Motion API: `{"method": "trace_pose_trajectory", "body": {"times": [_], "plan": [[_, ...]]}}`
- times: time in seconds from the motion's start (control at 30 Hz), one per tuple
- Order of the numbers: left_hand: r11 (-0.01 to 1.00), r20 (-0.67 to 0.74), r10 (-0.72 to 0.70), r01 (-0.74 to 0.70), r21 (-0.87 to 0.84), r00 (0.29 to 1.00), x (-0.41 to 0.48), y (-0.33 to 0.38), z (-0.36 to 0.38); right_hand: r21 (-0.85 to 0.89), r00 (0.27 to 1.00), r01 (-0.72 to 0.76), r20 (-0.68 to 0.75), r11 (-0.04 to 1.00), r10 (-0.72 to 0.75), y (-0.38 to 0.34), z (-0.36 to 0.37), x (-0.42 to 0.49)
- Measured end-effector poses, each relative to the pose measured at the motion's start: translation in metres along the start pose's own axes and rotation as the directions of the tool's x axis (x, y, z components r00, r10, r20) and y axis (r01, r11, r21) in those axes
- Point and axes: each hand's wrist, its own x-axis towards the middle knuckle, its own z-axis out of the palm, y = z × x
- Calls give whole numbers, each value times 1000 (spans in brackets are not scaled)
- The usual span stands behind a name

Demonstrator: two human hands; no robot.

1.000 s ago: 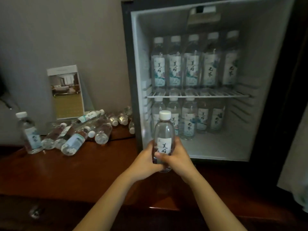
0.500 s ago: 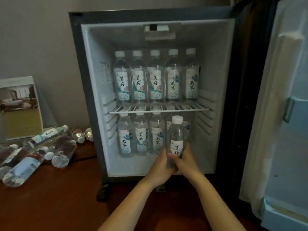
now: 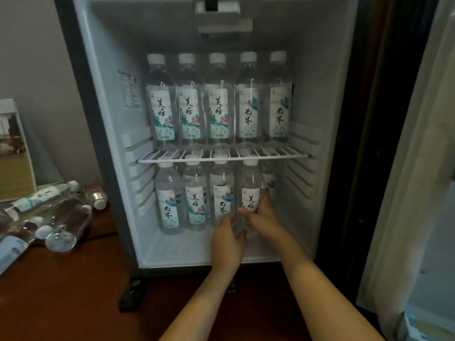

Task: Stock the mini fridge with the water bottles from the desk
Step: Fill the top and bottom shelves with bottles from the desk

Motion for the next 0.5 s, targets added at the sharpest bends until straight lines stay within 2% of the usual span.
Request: {"method": "trace_pose_trajectory", "body": {"times": [0.17,0.33,0.5], "plan": [[998,68,-9,13,-67,998,3,-3,-2,-43,998,22,-59,999,-24,14,7,19],[995,119,47,-36,-90,992,3,-2,-7,-40,997,55,-60,998,-58,21,8,27],[995,149,37,-22,-96,988,4,-3,-7,-82,1000,-3,-30,997,0,26,7,24]]}}
